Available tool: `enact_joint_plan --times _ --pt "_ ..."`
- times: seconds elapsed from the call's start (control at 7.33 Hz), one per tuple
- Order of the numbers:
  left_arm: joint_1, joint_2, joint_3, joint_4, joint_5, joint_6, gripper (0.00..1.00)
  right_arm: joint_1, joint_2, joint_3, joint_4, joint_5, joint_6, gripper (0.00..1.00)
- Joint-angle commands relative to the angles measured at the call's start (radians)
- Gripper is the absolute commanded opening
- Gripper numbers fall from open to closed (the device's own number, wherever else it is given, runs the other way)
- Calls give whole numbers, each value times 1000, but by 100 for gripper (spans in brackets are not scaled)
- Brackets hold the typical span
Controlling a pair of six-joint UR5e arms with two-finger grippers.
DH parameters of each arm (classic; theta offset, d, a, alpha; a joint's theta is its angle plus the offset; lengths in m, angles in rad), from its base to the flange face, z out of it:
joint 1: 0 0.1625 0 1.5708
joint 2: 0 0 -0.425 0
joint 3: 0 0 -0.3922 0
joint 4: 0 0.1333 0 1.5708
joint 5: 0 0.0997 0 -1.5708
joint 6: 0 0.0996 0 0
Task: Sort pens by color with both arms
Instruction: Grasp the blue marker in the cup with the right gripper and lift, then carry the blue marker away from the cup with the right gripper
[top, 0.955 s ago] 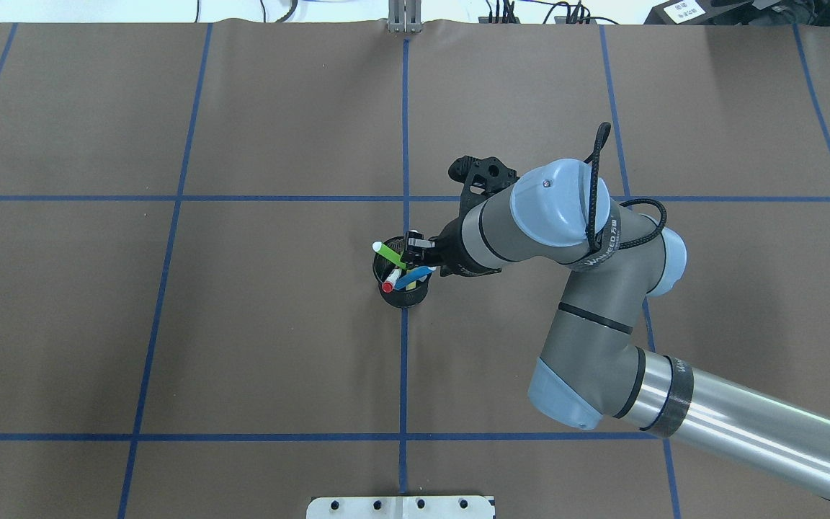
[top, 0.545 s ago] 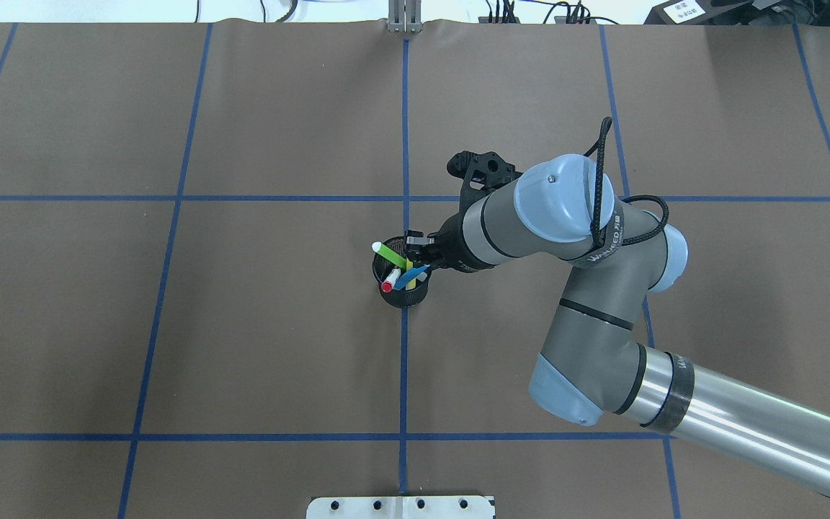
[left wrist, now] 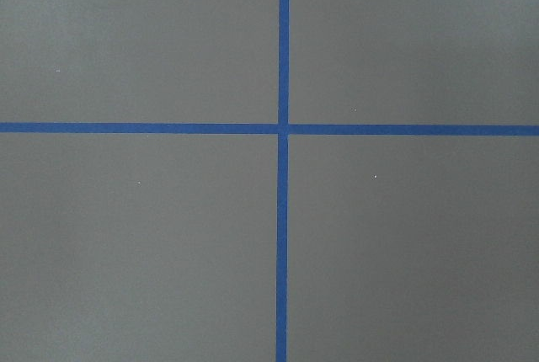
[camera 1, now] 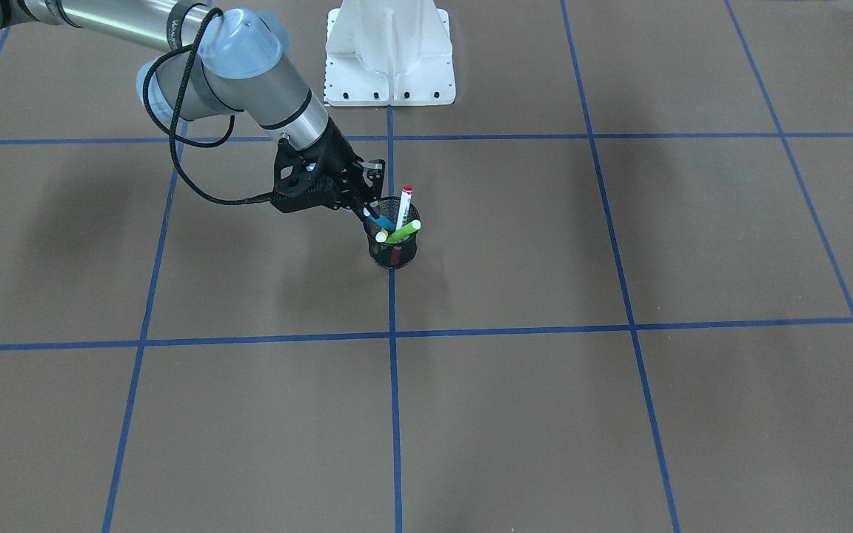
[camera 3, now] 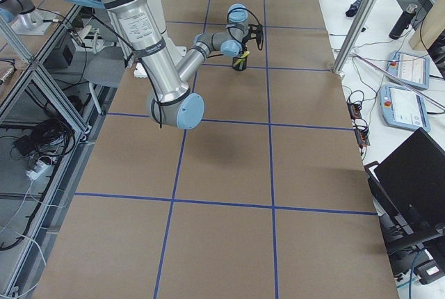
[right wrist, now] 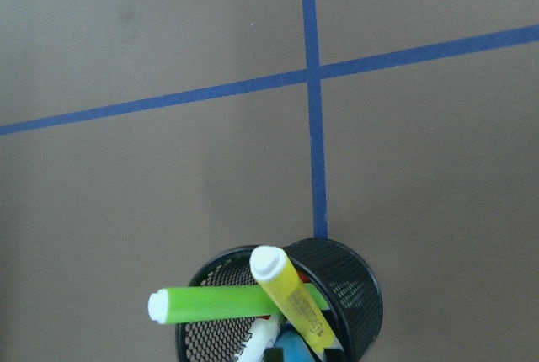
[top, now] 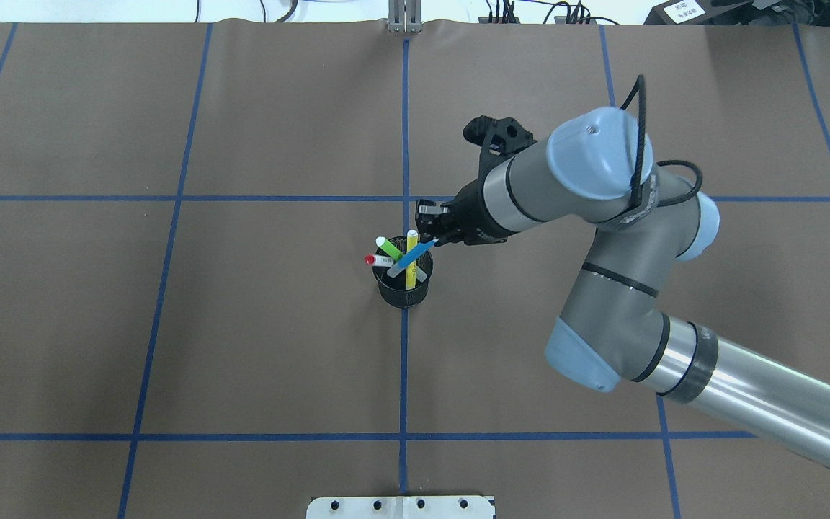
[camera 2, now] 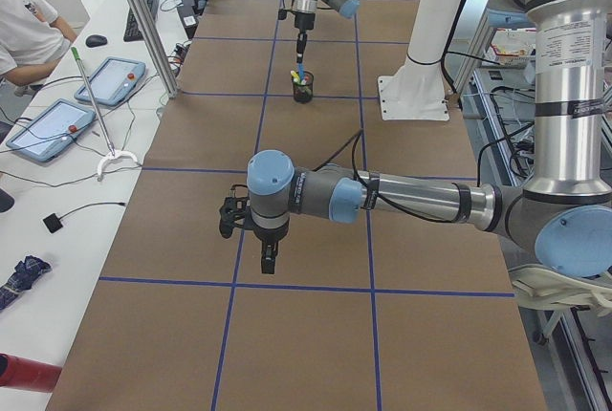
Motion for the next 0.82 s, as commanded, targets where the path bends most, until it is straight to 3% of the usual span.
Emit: enact_joint_plan --times 0.0,0.14,0.41,0.55,0.68 --pt "0 0 0 -23 -1 -3 100 132 -1 65 -5 98 -2 0" --pt "2 -2 0 -26 -1 0 100 196 1 67 -5 146 -14 0" --pt "46 -17 6 -98 -1 -3 100 247 1 64 -5 81 -84 0" --pt "114 -22 9 -176 6 -3 100 241 -1 54 -5 -29 -106 0" --pt "170 -43 8 -211 1 -118 100 221 -1 47 -7 -185 -147 0"
